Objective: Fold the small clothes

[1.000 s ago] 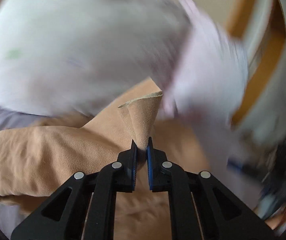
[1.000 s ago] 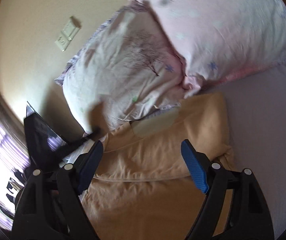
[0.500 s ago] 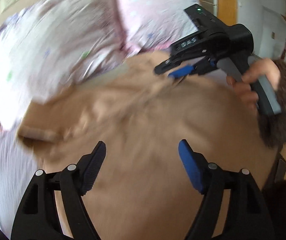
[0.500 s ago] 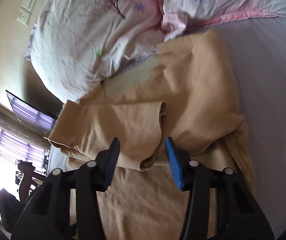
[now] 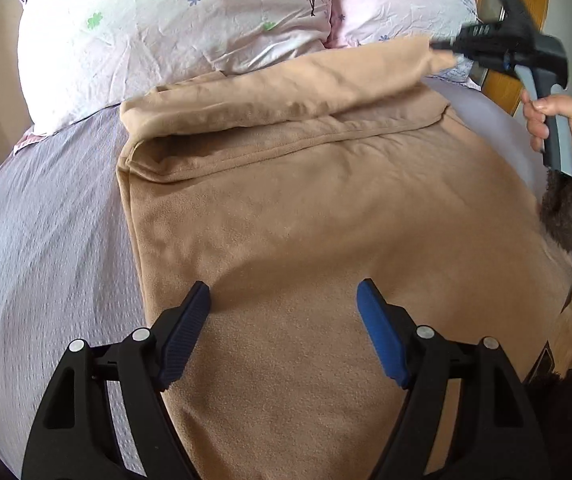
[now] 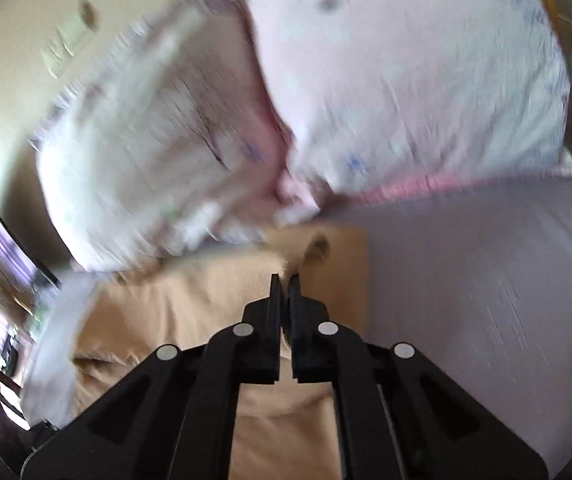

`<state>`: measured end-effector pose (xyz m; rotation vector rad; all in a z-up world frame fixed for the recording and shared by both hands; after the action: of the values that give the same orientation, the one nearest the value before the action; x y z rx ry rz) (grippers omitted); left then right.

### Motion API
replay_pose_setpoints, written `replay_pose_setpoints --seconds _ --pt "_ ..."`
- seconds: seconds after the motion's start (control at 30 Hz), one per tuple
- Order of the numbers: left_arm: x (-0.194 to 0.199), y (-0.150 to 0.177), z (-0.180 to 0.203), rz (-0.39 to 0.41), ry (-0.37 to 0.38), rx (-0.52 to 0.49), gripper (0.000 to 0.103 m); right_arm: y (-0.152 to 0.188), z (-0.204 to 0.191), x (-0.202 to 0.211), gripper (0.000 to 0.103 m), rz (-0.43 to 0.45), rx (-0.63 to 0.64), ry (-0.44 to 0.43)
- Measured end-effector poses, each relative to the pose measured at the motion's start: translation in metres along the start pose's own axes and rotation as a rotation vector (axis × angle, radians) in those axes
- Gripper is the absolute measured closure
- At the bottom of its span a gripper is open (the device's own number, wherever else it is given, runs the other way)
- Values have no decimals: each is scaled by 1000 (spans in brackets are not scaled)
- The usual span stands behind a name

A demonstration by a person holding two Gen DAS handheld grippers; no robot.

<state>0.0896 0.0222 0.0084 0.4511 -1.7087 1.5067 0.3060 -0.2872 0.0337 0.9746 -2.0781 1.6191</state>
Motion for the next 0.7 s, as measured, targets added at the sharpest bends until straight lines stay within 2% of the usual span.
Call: replay_pose_setpoints --seconds 0.03,0.07,0.1,0.13,0.2,0.27,0.33,0.37,0.4,0.43,0.47,0.53,0.57,0.6,0.63,0.7 --pt "0 0 0 2 -1 0 27 5 4 -7 91 -34 3 74" --pt "2 1 -1 8 9 12 27 9 10 -5 90 -20 3 152" --pt "4 1 -3 16 30 33 27 11 14 1 85 14 2 180" --pt "7 2 -5 22 47 50 27 13 15 10 75 55 -1 176" --pt "15 4 -9 45 79 89 27 16 10 22 63 98 8 90" --pt "24 5 -10 75 87 100 27 21 -4 19 60 77 43 4" --pt "38 8 -11 114 101 115 27 24 -10 1 40 -17 53 -80" --pt "43 10 -12 127 109 122 27 26 -16 -14 39 -84 47 -75" --pt "53 14 -14 148 127 138 27 32 -10 -29 43 -166 26 -33" --pt "61 19 -16 161 141 151 27 34 -7 -28 47 -164 2 -46" --pt "70 24 -19 174 158 164 27 35 -1 -13 48 -132 -26 -67" --pt "91 44 -26 199 194 185 13 41 6 20 45 -98 -52 -123" --pt "101 55 -30 212 201 194 10 47 8 39 41 -78 -49 -166" --pt "107 63 -32 221 211 200 8 58 11 63 28 -57 -33 -231" --pt "115 75 -36 233 244 215 8 72 14 85 21 -45 -10 -297" --pt "125 96 -45 238 330 260 8 104 22 121 16 -60 32 -421"
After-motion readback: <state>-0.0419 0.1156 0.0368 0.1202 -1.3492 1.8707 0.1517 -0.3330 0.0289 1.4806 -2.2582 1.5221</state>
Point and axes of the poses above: each gripper's, at about its wrist camera, not at the fingertips, and x roughly against the way its jaws point, z to its right, y to its underside, the point moved 1 cm from there along -x, roughly the way its jaws point, and after that the axes turned 3 degrees about z, right-handed, at the moved point
